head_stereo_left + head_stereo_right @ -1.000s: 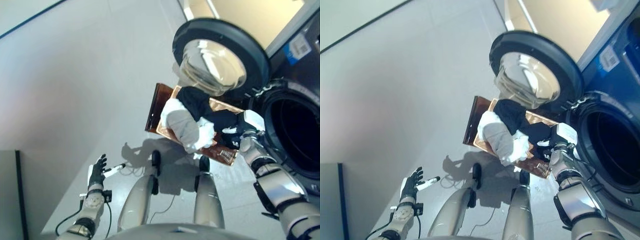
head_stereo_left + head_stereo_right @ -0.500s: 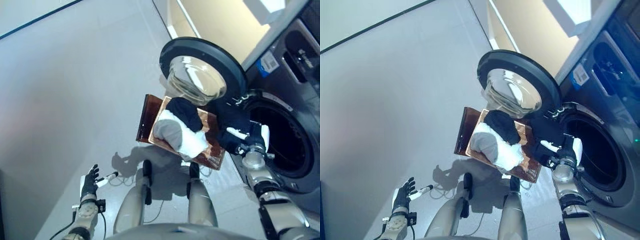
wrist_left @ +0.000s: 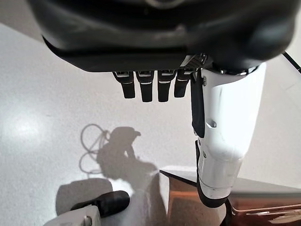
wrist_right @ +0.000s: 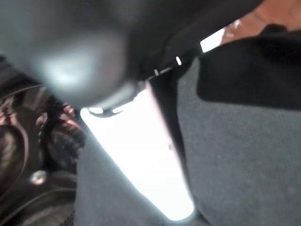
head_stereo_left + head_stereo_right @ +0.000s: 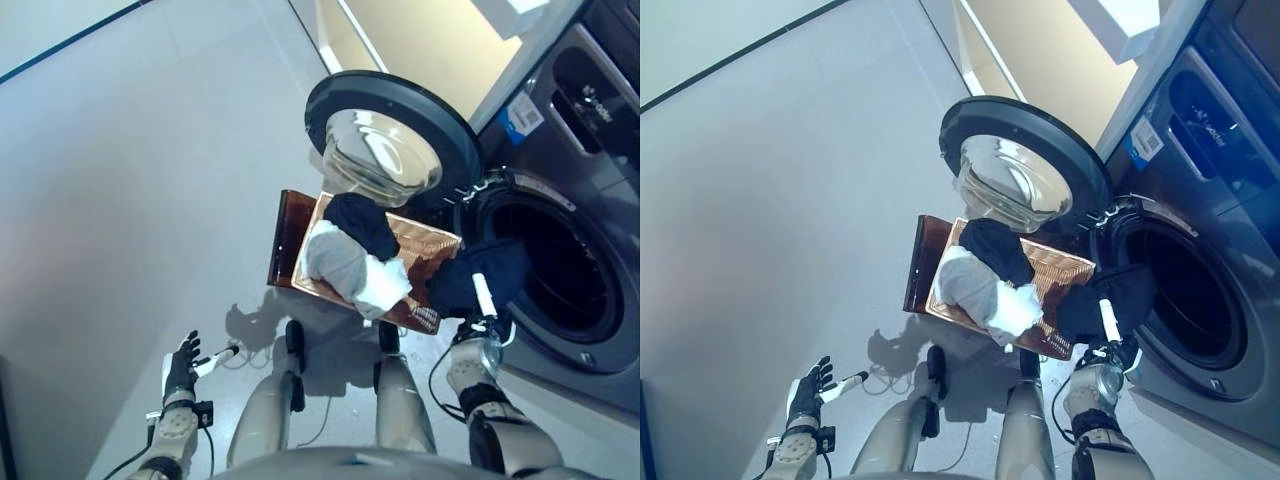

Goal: Pick up the clothes and place them into the washing machine

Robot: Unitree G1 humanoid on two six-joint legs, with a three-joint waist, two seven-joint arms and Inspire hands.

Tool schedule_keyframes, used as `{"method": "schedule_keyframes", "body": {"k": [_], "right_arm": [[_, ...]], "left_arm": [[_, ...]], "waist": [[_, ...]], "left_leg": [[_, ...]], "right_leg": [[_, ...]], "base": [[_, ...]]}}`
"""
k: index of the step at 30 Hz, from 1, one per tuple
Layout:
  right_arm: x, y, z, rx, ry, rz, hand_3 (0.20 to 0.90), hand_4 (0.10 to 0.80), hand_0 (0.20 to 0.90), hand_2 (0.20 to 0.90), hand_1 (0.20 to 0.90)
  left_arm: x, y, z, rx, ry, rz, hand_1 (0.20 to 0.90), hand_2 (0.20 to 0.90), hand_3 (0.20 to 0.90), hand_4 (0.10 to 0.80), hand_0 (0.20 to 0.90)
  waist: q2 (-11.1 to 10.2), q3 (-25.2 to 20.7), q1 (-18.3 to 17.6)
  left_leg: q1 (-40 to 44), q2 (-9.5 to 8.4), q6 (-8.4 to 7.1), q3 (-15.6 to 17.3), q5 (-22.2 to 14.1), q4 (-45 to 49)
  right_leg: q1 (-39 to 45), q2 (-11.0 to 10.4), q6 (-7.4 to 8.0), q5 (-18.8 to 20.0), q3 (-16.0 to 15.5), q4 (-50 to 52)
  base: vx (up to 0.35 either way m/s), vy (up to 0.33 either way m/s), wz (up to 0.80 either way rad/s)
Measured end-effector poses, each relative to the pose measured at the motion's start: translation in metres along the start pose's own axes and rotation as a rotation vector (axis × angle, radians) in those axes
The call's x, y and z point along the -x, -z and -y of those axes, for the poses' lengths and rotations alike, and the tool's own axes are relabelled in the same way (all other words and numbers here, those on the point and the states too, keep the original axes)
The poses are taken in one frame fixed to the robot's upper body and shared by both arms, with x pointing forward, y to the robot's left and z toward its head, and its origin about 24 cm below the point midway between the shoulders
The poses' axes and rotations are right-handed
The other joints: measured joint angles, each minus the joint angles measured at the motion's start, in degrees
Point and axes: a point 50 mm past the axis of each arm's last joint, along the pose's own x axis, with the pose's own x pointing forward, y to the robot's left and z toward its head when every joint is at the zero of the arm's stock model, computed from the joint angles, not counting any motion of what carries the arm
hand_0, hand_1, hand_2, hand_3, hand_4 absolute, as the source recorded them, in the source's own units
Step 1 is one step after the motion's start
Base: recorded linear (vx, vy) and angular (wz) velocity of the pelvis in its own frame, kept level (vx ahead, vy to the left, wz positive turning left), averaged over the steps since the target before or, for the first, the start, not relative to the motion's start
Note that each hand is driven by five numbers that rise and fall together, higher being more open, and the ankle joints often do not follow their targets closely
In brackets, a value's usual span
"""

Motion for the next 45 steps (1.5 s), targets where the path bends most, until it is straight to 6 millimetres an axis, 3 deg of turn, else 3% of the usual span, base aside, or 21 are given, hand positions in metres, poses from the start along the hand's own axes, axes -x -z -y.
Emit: {"method": "schedule_keyframes", "body": {"k": [4,8,15,19,27,38,41,45], "right_arm": [[-0.006,-0.006,-0.007,-0.125,0.039,-0.006,0.200,0.300,0.200,0.200,0.200],[-0.015,-0.024,-0.017,-0.294,0.059,0.027,0.200,0.300,0.200,0.200,0.200],[-0.028,-0.071,-0.032,-0.448,0.079,0.144,0.200,0.300,0.200,0.200,0.200],[-0.034,-0.105,-0.031,-0.479,0.101,0.223,0.200,0.300,0.200,0.200,0.200],[-0.037,-0.155,-0.037,-0.529,0.115,0.335,0.200,0.300,0.200,0.200,0.200],[-0.020,-0.264,-0.072,-0.623,0.014,0.559,0.200,0.300,0.200,0.200,0.200],[-0.012,-0.284,-0.077,-0.663,0.007,0.616,0.200,0.300,0.200,0.200,0.200],[-0.008,-0.292,-0.079,-0.676,0.011,0.647,0.200,0.300,0.200,0.200,0.200]], "left_arm": [[0.002,0.001,0.008,-0.012,0.044,0.001,0.900,0.900,0.900,0.800,0.900],[0.004,0.003,0.016,0.004,0.063,-0.009,0.900,0.900,0.900,0.800,0.900],[0.007,0.005,0.025,-0.007,0.120,-0.016,0.900,0.900,0.900,0.800,0.900],[0.011,0.006,0.037,-0.002,0.165,-0.018,0.900,0.900,0.900,0.800,0.900],[0.015,0.007,0.049,-0.017,0.210,-0.016,0.900,0.900,0.900,0.800,0.900],[0.017,0.006,0.054,-0.033,0.240,0.001,0.900,0.900,0.900,0.800,0.900],[0.016,0.002,0.056,-0.026,0.244,0.016,0.900,0.900,0.900,0.800,0.900],[0.016,-0.001,0.056,-0.018,0.243,0.039,0.900,0.900,0.900,0.800,0.900]], "waist": [[2.5,-0.8,1.6],[4.9,-0.7,2.6],[7.1,0.1,2.7],[9.3,0.7,2.8],[12.0,0.9,3.0],[13.3,1.0,4.0],[13.2,1.1,4.0],[13.0,1.3,3.8]], "left_leg": [[-1.0,-0.22,0.01,-0.1,0.0,0.2],[-1.5,-0.67,-0.06,-0.4,0.5,0.2],[-3.0,-0.63,-1.04,-0.5,1.5,-0.2],[-3.7,-0.67,-1.48,-0.5,2.4,-0.9],[-3.9,-0.51,-2.47,-0.3,3.1,-2.0],[-5.3,-0.61,-3.25,-0.4,4.9,-4.7],[-5.9,-0.74,-3.33,-0.6,5.3,-5.2],[-5.8,-0.72,-3.35,-0.6,5.3,-5.5]], "right_leg": [[-1.5,-0.1,-0.08,-0.2,0.1,1.2],[-2.8,-0.4,-0.10,-1.2,0.4,3.3],[-6.9,-0.2,-1.41,-3.4,0.4,8.2],[-9.0,-0.1,-1.54,-4.1,0.7,10.6],[-12.2,0.5,-2.67,-6.1,1.4,14.9],[-15.7,0.8,-2.99,-6.9,1.8,16.9],[-16.5,0.7,-3.02,-6.9,1.6,17.2],[-16.7,0.7,-3.10,-7.1,1.5,17.2]], "base": [[-0.007,0.005,0.07],[0.002,-0.006,0.06],[-0.001,-0.009,0.02],[0.000,0.000,0.00],[0.000,0.000,0.00],[-0.003,-0.029,0.08],[-0.002,-0.001,0.03],[0.006,0.012,-0.02]]}}
